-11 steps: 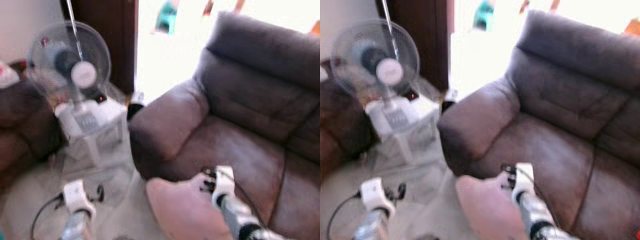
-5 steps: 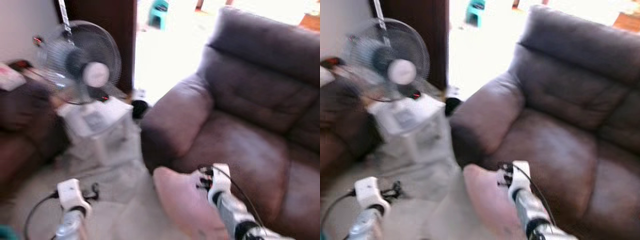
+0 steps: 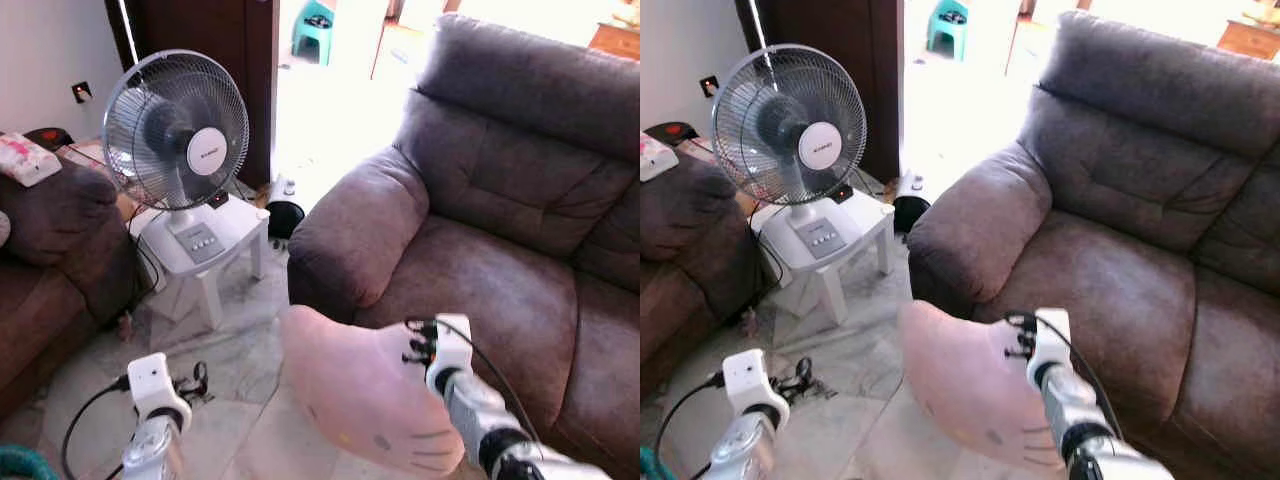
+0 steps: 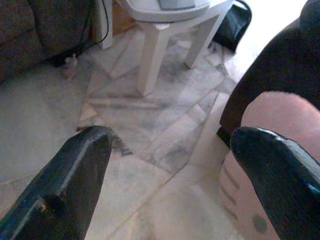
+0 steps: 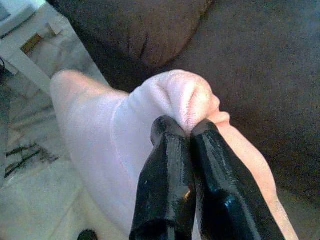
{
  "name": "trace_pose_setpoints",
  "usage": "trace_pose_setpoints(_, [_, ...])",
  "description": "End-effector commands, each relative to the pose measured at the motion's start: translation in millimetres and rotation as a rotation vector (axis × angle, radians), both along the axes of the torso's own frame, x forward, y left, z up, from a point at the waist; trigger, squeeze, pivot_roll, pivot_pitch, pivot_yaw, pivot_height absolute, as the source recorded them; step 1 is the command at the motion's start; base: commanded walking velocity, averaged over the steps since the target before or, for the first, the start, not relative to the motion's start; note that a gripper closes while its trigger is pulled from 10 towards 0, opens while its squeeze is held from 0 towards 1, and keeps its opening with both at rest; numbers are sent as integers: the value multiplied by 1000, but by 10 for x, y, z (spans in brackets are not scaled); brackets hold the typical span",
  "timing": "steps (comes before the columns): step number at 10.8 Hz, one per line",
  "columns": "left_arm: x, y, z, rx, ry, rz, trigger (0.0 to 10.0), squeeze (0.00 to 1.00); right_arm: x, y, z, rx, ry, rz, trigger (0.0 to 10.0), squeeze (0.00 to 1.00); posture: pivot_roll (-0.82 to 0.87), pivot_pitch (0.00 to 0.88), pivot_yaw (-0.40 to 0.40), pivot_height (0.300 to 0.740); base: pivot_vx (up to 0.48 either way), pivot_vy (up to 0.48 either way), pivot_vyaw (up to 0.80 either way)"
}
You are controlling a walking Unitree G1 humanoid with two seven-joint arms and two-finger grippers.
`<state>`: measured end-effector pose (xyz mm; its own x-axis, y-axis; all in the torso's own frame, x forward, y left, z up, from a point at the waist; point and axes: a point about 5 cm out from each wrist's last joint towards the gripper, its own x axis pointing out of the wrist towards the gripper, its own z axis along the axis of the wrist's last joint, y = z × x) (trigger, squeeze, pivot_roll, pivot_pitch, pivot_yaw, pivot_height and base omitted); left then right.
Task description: Move the pillow to the sofa from floor
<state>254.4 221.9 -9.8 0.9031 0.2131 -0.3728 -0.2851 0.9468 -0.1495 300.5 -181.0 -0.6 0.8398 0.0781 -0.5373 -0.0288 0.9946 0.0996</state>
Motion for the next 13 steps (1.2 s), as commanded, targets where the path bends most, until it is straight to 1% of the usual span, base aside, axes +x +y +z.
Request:
trace_pose_setpoints(1, [65, -30, 68, -6, -41, -3, 10000, 0, 237, -127, 311, -31, -154, -26, 10000, 0, 149, 90, -123, 740, 0, 0, 0])
trace_pose_setpoints(3, [160, -25, 175, 18, -81, -8, 10000, 0, 321, -178, 451, -26, -235, -65, 10000, 0, 146, 82, -120, 740, 0, 0, 0])
trace_pose_setpoints(4, [177, -24, 200, 24, -92, -9, 10000, 0, 332, -200, 474, -26, -248, -75, 10000, 0, 146, 82, -120, 740, 0, 0, 0])
trace_pose_setpoints(5, [262, -19, 340, 39, -155, -11, 10000, 0, 397, -251, 607, -25, -322, -78, 10000, 0, 142, 75, -116, 740, 0, 0, 0])
trace_pose_setpoints(6, [322, -20, 454, 51, -205, -15, 10000, 0, 446, -255, 710, -34, -375, -60, 10000, 0, 140, 69, -116, 740, 0, 0, 0])
trace_pose_setpoints(7, [393, -51, 618, 56, -277, -24, 10000, 0, 497, -268, 834, -26, -443, -53, 10000, 0, 134, 61, -111, 740, 0, 0, 0])
trace_pose_setpoints(8, [421, -85, 700, 57, -316, -37, 10000, 0, 515, -269, 887, -29, -475, -49, 10000, 0, 131, 55, -107, 740, 0, 0, 0])
trace_pose_setpoints(9, [457, -162, 840, 82, -372, -81, 10000, 0, 543, -253, 993, -31, -544, -31, 10000, 0, 128, 55, -105, 740, 0, 0, 0])
trace_pose_setpoints(10, [524, -256, 1053, 105, -434, -130, 10000, 0, 600, -226, 1246, -52, -678, -12, 10000, 0, 102, 48, -85, 740, 0, 0, 0])
trace_pose_setpoints(12, [614, -410, 1288, 111, -502, -219, 10000, 0, 645, -267, 1533, -57, -796, -26, 10000, 0, 76, 47, -60, 740, 0, 0, 0])
trace_pose_setpoints(13, [649, -485, 1399, 101, -531, -248, 10000, 0, 654, -259, 1640, -44, -843, -30, 10000, 0, 65, 43, -51, 740, 0, 0, 0])
